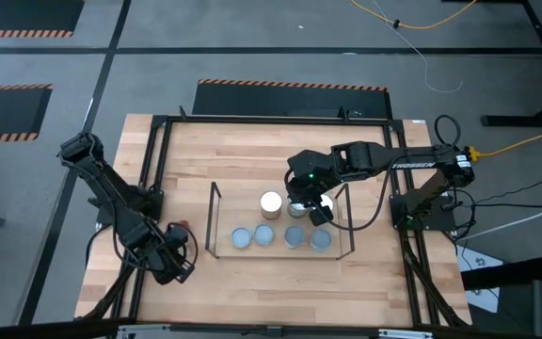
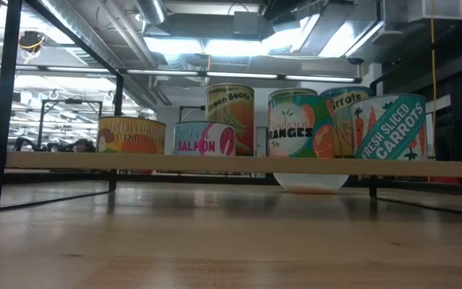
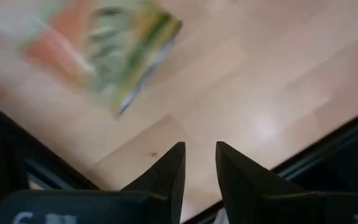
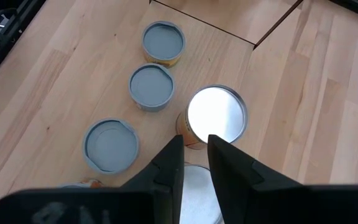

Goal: Pick and place cans onto a shelf
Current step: Put the canned corns on the shelf

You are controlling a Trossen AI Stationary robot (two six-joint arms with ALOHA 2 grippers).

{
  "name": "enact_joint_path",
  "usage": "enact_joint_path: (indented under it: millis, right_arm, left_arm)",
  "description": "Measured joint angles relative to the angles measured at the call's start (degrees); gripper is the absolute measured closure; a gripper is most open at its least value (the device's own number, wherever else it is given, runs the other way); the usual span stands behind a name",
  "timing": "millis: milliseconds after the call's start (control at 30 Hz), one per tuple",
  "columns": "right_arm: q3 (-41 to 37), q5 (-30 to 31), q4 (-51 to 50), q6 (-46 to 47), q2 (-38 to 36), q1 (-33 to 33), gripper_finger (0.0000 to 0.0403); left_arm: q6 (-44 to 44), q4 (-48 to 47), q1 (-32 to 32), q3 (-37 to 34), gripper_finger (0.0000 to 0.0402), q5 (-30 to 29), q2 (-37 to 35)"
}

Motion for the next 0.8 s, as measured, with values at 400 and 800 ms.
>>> enact_joint_path:
  millis: [400, 800]
  right_arm:
    - [0.0, 0.0, 0.02, 0.0, 0.0, 0.01, 0.0325]
    - [0.0, 0.0, 0.0, 1.44, 0.0, 0.0, 0.0325]
  left_arm:
    - [6.76, -0.81, 0.0, 0.0, 0.0319, -6.43, -0.02]
    - [21.37, -5.46, 0.0, 0.02, 0.0319, -16.79, -0.02]
